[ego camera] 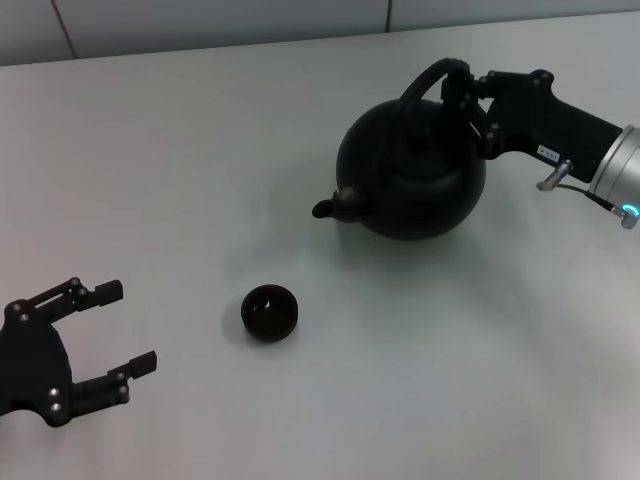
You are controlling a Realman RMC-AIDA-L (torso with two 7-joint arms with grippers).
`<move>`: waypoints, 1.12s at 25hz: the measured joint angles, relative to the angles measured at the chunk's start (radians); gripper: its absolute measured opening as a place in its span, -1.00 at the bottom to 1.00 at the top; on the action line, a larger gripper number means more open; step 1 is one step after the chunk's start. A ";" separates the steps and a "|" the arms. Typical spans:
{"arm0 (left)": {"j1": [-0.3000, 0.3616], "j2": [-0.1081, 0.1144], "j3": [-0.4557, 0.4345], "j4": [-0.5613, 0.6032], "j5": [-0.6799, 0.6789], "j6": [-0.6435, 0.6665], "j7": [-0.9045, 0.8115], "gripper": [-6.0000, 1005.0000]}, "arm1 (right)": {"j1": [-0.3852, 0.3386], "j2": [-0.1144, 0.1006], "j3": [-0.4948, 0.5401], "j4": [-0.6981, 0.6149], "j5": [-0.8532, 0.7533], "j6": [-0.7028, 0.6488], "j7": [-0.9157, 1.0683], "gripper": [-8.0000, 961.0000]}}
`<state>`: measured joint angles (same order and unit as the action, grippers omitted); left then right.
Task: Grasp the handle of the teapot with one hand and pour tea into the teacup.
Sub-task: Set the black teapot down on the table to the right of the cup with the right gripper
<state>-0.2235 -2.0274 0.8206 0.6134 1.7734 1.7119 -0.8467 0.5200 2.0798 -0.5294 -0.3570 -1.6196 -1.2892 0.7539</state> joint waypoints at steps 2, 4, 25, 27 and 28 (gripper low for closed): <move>-0.002 0.000 0.000 -0.001 0.000 0.000 0.000 0.60 | 0.005 0.000 -0.001 0.013 0.000 0.008 0.000 -0.82; -0.004 -0.001 0.000 -0.001 0.001 0.000 0.000 0.60 | 0.010 0.000 -0.003 0.022 -0.002 0.016 0.000 -0.81; -0.006 -0.010 0.000 -0.001 0.001 0.000 0.000 0.60 | 0.013 0.002 -0.046 0.056 -0.009 0.060 -0.004 -0.65; -0.005 -0.012 0.000 -0.001 0.001 0.000 0.000 0.60 | 0.011 0.003 -0.046 0.055 -0.007 0.059 -0.005 -0.64; -0.004 -0.012 0.000 -0.001 0.001 0.000 0.000 0.60 | 0.011 0.003 -0.046 0.054 -0.007 0.059 -0.005 -0.63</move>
<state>-0.2276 -2.0394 0.8207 0.6120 1.7748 1.7118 -0.8465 0.5312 2.0827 -0.5755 -0.3028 -1.6266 -1.2304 0.7489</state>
